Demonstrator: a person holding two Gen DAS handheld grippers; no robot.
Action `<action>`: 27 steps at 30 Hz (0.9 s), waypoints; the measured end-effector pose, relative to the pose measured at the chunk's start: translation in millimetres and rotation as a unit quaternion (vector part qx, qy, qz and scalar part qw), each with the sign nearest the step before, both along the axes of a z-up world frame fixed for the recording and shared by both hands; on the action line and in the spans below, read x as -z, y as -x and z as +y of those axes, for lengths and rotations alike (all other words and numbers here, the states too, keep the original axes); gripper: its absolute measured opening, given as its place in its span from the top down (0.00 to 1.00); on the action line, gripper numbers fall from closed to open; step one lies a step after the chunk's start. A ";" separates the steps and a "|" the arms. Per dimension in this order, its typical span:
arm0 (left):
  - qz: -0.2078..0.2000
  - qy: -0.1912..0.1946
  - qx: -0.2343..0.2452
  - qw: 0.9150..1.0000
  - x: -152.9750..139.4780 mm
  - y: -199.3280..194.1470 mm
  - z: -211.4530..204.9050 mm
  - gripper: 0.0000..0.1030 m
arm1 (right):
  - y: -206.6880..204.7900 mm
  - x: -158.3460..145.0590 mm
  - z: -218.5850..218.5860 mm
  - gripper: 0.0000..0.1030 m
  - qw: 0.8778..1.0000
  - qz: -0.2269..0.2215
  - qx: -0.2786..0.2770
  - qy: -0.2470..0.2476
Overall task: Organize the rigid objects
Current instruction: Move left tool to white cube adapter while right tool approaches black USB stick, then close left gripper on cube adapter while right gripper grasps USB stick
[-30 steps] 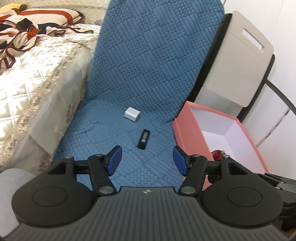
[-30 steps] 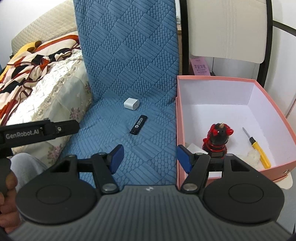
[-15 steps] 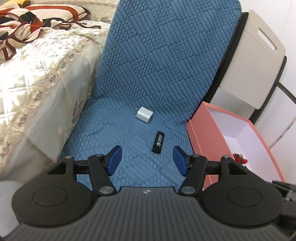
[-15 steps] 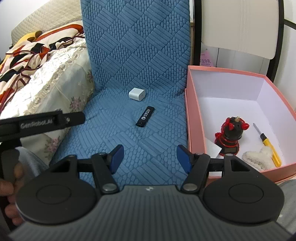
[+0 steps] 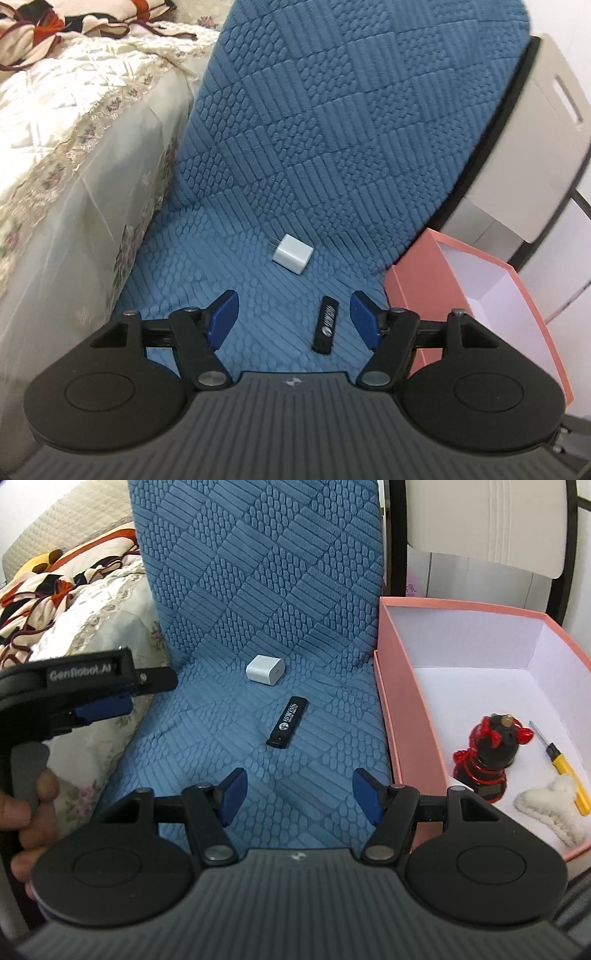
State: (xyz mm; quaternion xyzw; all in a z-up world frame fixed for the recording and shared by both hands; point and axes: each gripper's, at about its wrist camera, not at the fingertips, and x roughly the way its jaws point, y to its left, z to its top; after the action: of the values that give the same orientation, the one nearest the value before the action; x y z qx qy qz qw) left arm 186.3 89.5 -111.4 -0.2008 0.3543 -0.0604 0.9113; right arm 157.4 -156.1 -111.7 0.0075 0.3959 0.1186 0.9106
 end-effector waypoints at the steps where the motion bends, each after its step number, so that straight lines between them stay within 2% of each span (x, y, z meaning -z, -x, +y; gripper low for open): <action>1: 0.003 0.001 0.001 1.000 1.3 -6.9 1.4 0.30 | -3.4 1.9 2.1 0.37 1.000 0.001 -0.001 0.001; 7: 0.026 -0.003 0.012 1.000 11.9 -49.6 7.7 0.30 | -24.3 16.1 13.4 0.37 1.000 0.018 0.002 -0.010; 10: 0.036 0.014 0.012 0.999 18.3 -68.3 13.3 0.31 | -35.3 21.6 20.0 0.36 1.000 0.023 0.001 -0.015; 12: 0.043 0.011 0.008 0.999 22.8 -80.9 14.9 0.31 | -44.4 24.8 23.4 0.30 1.000 0.026 0.000 -0.014; 13: 0.046 0.008 0.007 0.999 24.3 -86.5 15.3 0.31 | -47.9 25.9 24.1 0.20 1.000 0.026 0.002 -0.016; 14: 0.049 0.004 0.006 0.999 26.0 -92.9 15.9 0.31 | -52.5 27.4 24.7 0.17 0.999 0.025 0.002 -0.020; 21: 0.077 -0.003 0.028 0.997 44.7 -134.3 11.7 0.32 | -85.6 45.0 33.8 0.17 0.999 0.031 0.012 -0.027; 24: 0.091 -0.002 0.049 0.995 54.1 -149.7 6.9 0.37 | -97.8 53.8 40.0 0.18 0.999 0.032 0.018 -0.018; 25: 0.094 0.003 0.055 0.994 56.3 -154.5 6.1 0.37 | -101.5 56.5 41.6 0.20 0.999 0.032 0.020 -0.016; 27: 0.097 0.008 0.063 0.993 60.5 -163.4 3.9 0.37 | -109.1 62.0 45.1 0.31 0.999 0.034 0.019 -0.013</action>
State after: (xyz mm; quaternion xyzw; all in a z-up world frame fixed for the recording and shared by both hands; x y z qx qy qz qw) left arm 349.7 93.5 -172.0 -0.1900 0.4529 -0.1006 0.8652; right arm 266.5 -111.0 -173.7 0.0308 0.4248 0.1059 0.8986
